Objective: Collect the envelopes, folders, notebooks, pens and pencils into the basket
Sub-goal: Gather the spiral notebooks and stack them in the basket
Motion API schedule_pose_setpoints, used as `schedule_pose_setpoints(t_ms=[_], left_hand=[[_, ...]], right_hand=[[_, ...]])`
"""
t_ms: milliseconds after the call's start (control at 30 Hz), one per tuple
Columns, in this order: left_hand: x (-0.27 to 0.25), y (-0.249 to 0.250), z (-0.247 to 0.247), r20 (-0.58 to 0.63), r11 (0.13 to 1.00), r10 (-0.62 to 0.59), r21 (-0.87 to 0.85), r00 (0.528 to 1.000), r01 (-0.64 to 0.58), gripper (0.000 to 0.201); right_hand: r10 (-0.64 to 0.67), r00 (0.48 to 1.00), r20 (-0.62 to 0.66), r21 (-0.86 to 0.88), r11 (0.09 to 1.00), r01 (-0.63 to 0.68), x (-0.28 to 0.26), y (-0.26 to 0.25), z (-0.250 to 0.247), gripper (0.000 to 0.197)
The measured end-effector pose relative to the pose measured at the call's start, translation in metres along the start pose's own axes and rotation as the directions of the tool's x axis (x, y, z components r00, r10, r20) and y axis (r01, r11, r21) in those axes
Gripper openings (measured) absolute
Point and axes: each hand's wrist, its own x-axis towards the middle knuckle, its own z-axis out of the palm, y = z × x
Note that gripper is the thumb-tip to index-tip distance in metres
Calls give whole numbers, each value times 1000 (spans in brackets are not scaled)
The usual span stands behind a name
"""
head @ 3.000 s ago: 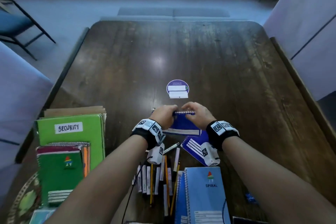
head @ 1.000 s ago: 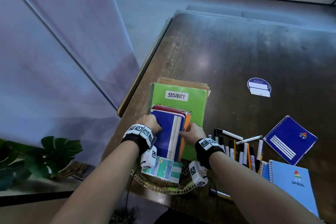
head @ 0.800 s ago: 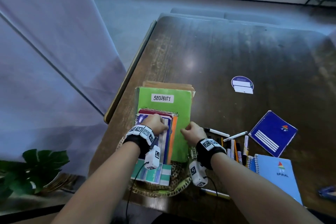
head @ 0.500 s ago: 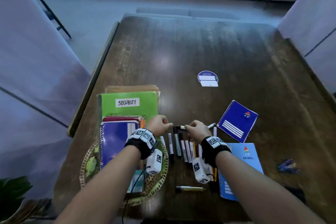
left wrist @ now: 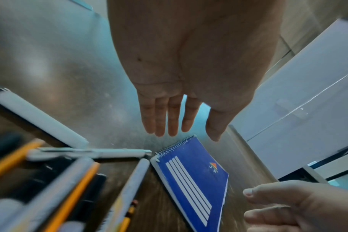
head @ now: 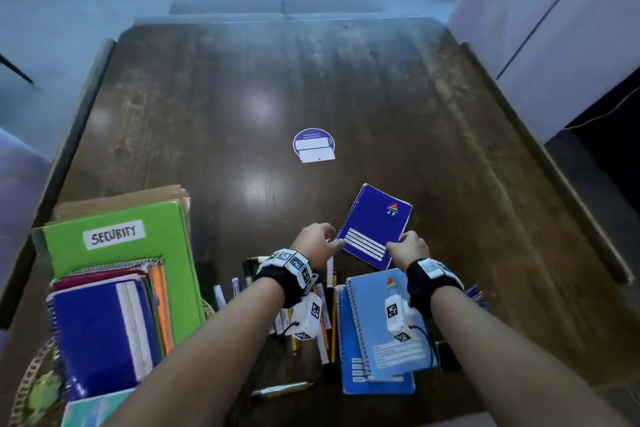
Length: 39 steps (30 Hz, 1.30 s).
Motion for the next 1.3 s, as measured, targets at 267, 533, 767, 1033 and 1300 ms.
schedule_pose_setpoints(t_ms=[267,533,767,1033,1300], left_hand=[[85,30,43,-5,985,-141,104,990,141,45],[132,36,50,-52,959,-275,53,960,277,38],[139,40,40,-3,969,-229,-96,973,228,16],[111,34,9,-17,940,-72,-336,997,62,10],[44,12,-44,-102,878,-38,-479,994,-15,17]], right_hand=[[40,988,148,23,999,-44,65,15,-6,38],[-113,980,166,153,984,87,104,2,-15,30],[-116,971,208,179,981,78,113,-1,-26,43],[-134,958,254,350,936,38,92,-21,-31,27],[-292,923,250,395,901,178,27,-70,-24,27]])
